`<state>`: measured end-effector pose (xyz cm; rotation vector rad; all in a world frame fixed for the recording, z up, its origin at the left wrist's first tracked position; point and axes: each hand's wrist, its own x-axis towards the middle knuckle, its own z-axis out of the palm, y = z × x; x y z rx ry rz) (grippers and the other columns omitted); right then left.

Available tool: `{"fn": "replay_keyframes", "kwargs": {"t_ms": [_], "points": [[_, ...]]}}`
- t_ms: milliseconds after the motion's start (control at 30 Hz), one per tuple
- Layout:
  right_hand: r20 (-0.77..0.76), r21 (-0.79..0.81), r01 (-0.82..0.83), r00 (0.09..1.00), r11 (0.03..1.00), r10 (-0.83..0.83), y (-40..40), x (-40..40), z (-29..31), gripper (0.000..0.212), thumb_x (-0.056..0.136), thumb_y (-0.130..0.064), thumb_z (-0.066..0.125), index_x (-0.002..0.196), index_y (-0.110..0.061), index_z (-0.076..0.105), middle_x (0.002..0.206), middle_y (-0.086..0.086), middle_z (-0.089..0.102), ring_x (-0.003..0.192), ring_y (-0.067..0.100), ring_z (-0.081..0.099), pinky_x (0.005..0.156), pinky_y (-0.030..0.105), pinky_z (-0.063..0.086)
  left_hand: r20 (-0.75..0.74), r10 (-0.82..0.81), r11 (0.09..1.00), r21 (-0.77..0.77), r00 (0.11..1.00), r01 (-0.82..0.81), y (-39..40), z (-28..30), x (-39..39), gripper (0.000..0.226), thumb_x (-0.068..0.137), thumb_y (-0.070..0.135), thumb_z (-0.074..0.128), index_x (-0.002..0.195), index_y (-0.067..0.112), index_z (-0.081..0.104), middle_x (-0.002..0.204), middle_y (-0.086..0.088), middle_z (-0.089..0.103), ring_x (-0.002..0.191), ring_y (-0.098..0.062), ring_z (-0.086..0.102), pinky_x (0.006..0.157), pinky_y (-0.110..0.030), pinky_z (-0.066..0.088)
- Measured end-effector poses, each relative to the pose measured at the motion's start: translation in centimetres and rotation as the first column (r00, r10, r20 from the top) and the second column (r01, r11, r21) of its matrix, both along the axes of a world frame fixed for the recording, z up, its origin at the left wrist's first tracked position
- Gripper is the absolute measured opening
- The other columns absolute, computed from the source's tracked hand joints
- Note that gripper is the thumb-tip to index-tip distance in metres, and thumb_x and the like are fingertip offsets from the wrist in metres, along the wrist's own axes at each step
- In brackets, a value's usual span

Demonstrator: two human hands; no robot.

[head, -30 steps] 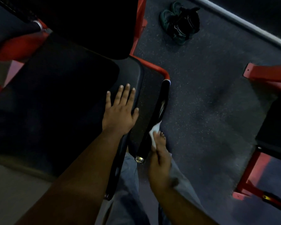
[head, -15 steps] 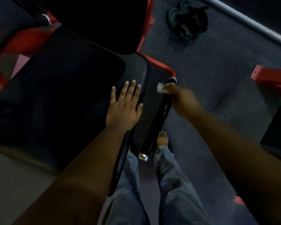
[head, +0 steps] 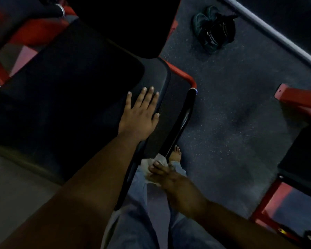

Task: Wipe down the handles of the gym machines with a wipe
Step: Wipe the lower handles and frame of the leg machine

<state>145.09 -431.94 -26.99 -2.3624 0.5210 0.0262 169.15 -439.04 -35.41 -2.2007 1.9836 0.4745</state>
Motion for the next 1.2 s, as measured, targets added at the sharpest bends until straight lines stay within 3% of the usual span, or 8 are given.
{"fn": "replay_keyframes", "kwargs": {"t_ms": [100, 233, 433, 567, 700, 800, 1000, 1200], "points": [[0.081, 0.113, 0.277, 0.955, 0.954, -0.287, -4.8, -1.3, 1.0, 0.034, 0.105, -0.011, 0.048, 0.136, -0.018, 0.062, 0.149, 0.002, 0.053, 0.140, 0.013, 0.048, 0.121, 0.047, 0.033, 0.008, 0.000, 1.000, 0.004, 1.000, 0.000, 0.0, 0.0, -0.1, 0.070, 0.107, 0.051, 0.023, 0.165, 0.019, 0.002, 0.173, -0.005, -0.001, 0.160, -0.022, -0.001, 0.124, -0.061, 0.005], [-0.071, -0.050, 0.553, 0.829, 0.832, -0.555, -17.0, 1.0, -2.2, 0.035, 0.103, -0.005, 0.050, 0.137, -0.006, 0.057, 0.138, 0.016, 0.061, 0.123, -0.001, 0.056, 0.104, 0.012, 0.042, 0.010, -0.001, 1.000, -0.016, 1.000, 0.001, 0.1, 0.0, 0.0, 0.070, 0.107, 0.050, 0.026, 0.165, 0.019, 0.005, 0.173, -0.004, 0.001, 0.160, -0.022, 0.000, 0.124, -0.061, 0.006], [-0.391, 0.122, 0.523, 0.807, 0.844, -0.443, -23.5, 5.0, -7.0, 0.028, 0.106, -0.018, 0.047, 0.119, -0.013, 0.072, 0.123, -0.004, 0.064, 0.110, 0.011, 0.061, 0.092, 0.015, 0.042, 0.018, -0.002, 1.000, -0.020, 1.000, 0.002, 0.2, -0.1, -0.1, 0.070, 0.107, 0.050, 0.025, 0.166, 0.019, 0.004, 0.173, -0.003, 0.000, 0.160, -0.021, -0.001, 0.124, -0.061, 0.006], [-0.303, 0.129, 0.464, 0.860, 0.876, -0.410, -19.9, 4.7, -4.9, 0.024, 0.101, -0.006, 0.050, 0.101, -0.010, 0.073, 0.115, 0.002, 0.067, 0.115, 0.020, 0.060, 0.094, 0.001, 0.030, 0.015, -0.006, 1.000, -0.028, 1.000, 0.007, 0.2, 0.0, 0.0, 0.070, 0.107, 0.051, 0.026, 0.166, 0.019, 0.005, 0.173, -0.004, 0.000, 0.160, -0.021, 0.000, 0.125, -0.061, 0.005], [-0.145, -0.011, 0.268, 0.953, 0.963, -0.266, -10.6, 2.7, -3.8, 0.035, 0.090, 0.008, 0.059, 0.120, -0.006, 0.069, 0.138, 0.018, 0.059, 0.139, 0.035, 0.046, 0.123, 0.050, 0.026, 0.020, -0.007, 1.000, -0.002, 1.000, 0.007, 0.1, 0.1, -0.1, 0.070, 0.107, 0.052, 0.021, 0.165, 0.019, -0.002, 0.173, -0.004, -0.005, 0.160, -0.022, -0.005, 0.125, -0.060, 0.003], [-0.104, 0.093, 0.181, 0.980, 0.979, -0.172, -5.0, 2.0, -2.7, 0.044, 0.095, -0.008, 0.043, 0.135, -0.010, 0.062, 0.146, 0.011, 0.056, 0.148, 0.022, 0.032, 0.127, 0.031, 0.004, 0.024, -0.004, 1.000, -0.004, 1.000, 0.004, 0.1, 0.1, -0.1, 0.071, 0.107, 0.052, 0.022, 0.165, 0.018, -0.001, 0.173, -0.005, -0.004, 0.160, -0.022, -0.004, 0.125, -0.061, 0.003], [-0.052, 0.262, 0.639, 0.757, 0.723, -0.651, -15.0, 1.5, -1.2, 0.044, 0.091, 0.020, 0.055, 0.131, 0.003, 0.061, 0.134, 0.016, 0.063, 0.126, 0.014, 0.055, 0.111, 0.022, 0.040, 0.015, -0.007, 1.000, -0.013, 1.000, 0.007, 0.1, -0.1, -0.1, 0.071, 0.107, 0.051, 0.024, 0.165, 0.019, 0.001, 0.173, -0.005, -0.005, 0.160, -0.022, -0.005, 0.125, -0.061, 0.004], [-0.337, 0.124, 0.667, 0.725, 0.735, -0.601, -21.6, 3.0, -6.1, 0.034, 0.101, -0.003, 0.048, 0.129, -0.010, 0.065, 0.123, 0.012, 0.068, 0.107, 0.014, 0.065, 0.097, 0.029, 0.045, 0.010, -0.001, 0.999, -0.043, 1.000, 0.001, 0.3, -0.1, -0.1, 0.071, 0.106, 0.051, 0.029, 0.166, 0.019, 0.008, 0.173, -0.004, 0.002, 0.160, -0.021, -0.001, 0.124, -0.061, 0.006]]}}
